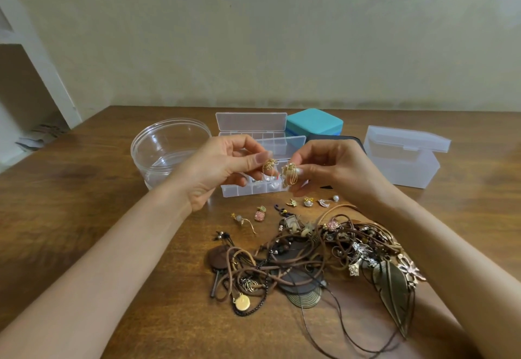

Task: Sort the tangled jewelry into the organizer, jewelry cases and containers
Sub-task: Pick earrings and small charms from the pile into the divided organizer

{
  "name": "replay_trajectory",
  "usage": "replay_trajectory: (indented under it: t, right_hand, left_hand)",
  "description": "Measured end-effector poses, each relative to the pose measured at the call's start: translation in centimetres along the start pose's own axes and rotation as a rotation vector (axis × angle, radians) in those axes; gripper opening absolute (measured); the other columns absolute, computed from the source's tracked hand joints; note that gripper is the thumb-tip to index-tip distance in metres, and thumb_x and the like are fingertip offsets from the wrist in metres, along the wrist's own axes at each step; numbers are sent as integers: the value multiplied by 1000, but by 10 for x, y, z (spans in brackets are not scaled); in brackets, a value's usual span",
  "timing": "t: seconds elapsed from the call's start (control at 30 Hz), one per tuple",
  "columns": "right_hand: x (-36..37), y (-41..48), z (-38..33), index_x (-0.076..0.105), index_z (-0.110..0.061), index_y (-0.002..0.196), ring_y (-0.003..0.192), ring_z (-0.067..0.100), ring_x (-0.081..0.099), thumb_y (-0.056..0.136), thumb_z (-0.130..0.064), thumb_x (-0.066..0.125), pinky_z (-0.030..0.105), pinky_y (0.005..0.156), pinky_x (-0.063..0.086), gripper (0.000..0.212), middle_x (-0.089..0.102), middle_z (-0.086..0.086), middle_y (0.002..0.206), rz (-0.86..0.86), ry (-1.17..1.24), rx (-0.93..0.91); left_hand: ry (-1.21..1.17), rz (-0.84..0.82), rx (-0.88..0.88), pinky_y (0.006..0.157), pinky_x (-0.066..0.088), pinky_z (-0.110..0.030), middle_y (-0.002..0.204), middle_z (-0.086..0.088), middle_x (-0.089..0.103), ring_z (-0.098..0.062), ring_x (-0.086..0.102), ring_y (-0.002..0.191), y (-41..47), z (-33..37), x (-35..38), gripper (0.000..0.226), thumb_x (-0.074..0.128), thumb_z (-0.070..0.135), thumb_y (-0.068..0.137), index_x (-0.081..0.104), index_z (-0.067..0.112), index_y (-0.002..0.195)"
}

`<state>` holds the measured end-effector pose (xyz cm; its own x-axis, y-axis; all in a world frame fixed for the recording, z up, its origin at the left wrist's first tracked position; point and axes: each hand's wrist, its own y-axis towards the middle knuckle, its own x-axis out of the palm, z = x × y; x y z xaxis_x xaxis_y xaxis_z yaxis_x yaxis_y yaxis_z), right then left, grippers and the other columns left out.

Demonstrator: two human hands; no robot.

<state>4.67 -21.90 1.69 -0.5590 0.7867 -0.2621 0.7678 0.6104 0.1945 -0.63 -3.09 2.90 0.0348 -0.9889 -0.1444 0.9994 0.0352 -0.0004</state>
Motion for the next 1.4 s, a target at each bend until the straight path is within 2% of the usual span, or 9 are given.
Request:
replay_trajectory:
  t: [0.1, 0.23, 0.4, 0.73, 0.93, 1.07, 1.2, 1.33, 1.4]
  right_hand:
    - [0, 1, 1, 66, -8, 79, 68, 19, 69, 84, 2, 62, 28, 66, 58, 11, 71, 3, 72, 6, -47, -59]
    - [0, -1, -2, 65, -10, 78, 67, 11, 67, 81, 1, 65, 21, 68, 56, 12, 70, 0, 70, 61, -72, -151]
    - [-3, -1, -3, 65, -14, 80, 74, 15, 70, 79, -3, 69, 31, 75, 58, 11, 71, 3, 80, 158, -198, -255]
    - [-4, -2, -2, 63, -20, 82, 74, 12, 69, 81, -1, 67, 29, 74, 58, 19, 69, -1, 84, 208, -294, -320]
    - [-8, 0, 0, 65, -11, 79, 72, 15, 68, 80, 5, 66, 28, 73, 57, 16, 69, 5, 79, 164, -170, -314]
    - [-11, 0, -1, 64, -6, 76, 79, 33, 68, 77, 8, 66, 36, 75, 58, 14, 68, 23, 84, 110, -44, -314]
    - [-4, -2, -3, 63, -5, 75, 82, 25, 67, 71, -2, 67, 25, 74, 55, 7, 68, 16, 88, 40, 102, -300]
    - [4, -2, -1, 64, -4, 76, 86, 28, 64, 69, -6, 68, 30, 81, 56, 9, 65, 24, 94, 44, 142, -317]
    - [6, -2, -1, 64, -4, 77, 82, 26, 64, 69, -6, 68, 29, 80, 56, 9, 66, 19, 88, 70, 150, -331]
  left_hand:
    - [33, -9, 50, 48, 45, -13, 68, 1, 70, -5, 59, 58, 0, -1, 2, 24, 65, 27, 66, 60, 11, 83]
    - [25, -9, 103, 46, 43, -12, 65, 5, 68, -4, 58, 56, 0, -1, 3, 18, 64, 22, 69, 60, 10, 82]
    - [19, -2, 200, 51, 47, -14, 69, 3, 70, -7, 65, 63, -1, 1, 3, 18, 67, 15, 67, 60, 12, 84]
    - [-78, -55, 268, 61, 56, -20, 74, 0, 72, -14, 70, 72, -1, -1, 5, 22, 66, 2, 66, 61, 7, 86]
    - [-75, -111, 355, 70, 56, -23, 80, -1, 71, -15, 69, 80, -1, -3, 7, 21, 66, -1, 69, 62, 7, 89]
    - [-9, -88, 436, 78, 55, -26, 85, 2, 72, -15, 69, 87, -3, -1, 8, 20, 68, 6, 69, 64, 10, 88]
    - [28, -40, 512, 76, 54, -22, 83, 7, 72, -12, 69, 84, -3, 1, 8, 16, 67, 7, 71, 65, 11, 86]
    - [47, 1, 587, 73, 53, -18, 79, 10, 71, -8, 69, 79, -4, 2, 10, 16, 67, 6, 71, 63, 10, 87]
    - [53, -1, 617, 75, 52, -18, 81, 9, 70, -8, 68, 81, -5, 3, 10, 16, 67, 5, 72, 63, 9, 88]
